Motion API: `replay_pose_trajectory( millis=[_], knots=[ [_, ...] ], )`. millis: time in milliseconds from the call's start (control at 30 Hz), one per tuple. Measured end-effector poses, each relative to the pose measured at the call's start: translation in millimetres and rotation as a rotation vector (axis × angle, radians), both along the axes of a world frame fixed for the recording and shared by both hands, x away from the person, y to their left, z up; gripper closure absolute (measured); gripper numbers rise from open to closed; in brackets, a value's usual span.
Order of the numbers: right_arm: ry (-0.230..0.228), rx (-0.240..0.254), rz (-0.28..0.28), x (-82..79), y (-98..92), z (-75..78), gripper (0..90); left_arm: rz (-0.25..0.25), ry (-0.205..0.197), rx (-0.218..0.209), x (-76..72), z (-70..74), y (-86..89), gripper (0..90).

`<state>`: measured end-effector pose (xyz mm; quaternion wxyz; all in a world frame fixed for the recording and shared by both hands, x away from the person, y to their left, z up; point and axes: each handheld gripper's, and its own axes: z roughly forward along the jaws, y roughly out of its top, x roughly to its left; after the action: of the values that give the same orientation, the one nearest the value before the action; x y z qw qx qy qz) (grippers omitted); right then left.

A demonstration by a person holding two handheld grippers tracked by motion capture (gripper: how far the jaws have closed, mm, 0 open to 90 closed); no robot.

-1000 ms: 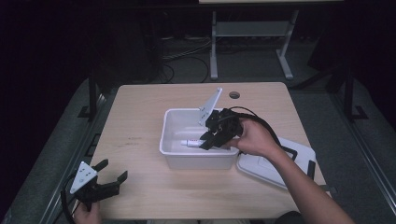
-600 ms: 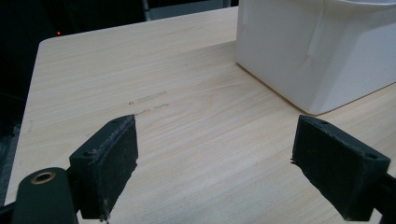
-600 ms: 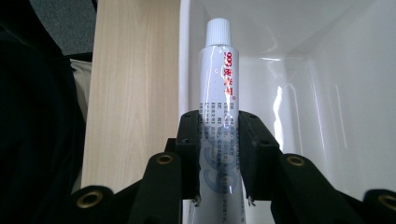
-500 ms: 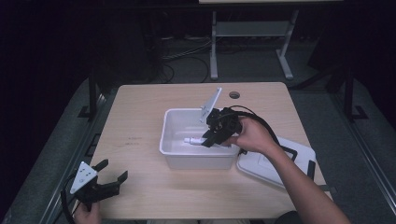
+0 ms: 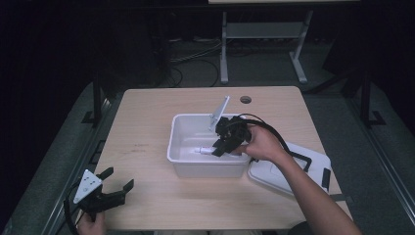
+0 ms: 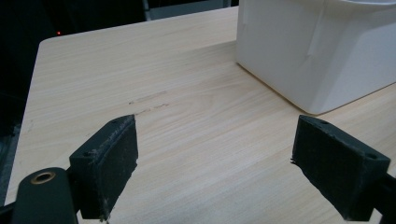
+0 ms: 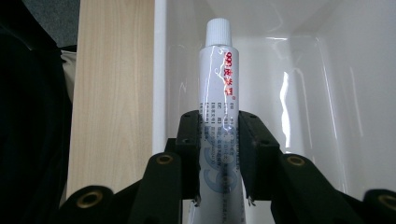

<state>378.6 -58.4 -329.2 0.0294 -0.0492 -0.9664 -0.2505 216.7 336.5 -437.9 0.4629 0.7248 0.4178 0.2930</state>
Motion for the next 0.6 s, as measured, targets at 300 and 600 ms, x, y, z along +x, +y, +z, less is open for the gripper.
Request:
replay_pose_trajectory(
  millis=[300, 600],
  knots=[
    [0.008, -0.024, -0.007, 4.2, 1.8, -8.8, 70.8, 0.000, 0.001, 0.001, 0.0, -0.1, 0.1, 13.4],
    [0.027, -0.054, -0.008, 8.2, 6.8, -18.9, 70.9, 0.001, -0.001, -0.001, -0.3, 0.0, 0.5, 13.4]
  ],
)
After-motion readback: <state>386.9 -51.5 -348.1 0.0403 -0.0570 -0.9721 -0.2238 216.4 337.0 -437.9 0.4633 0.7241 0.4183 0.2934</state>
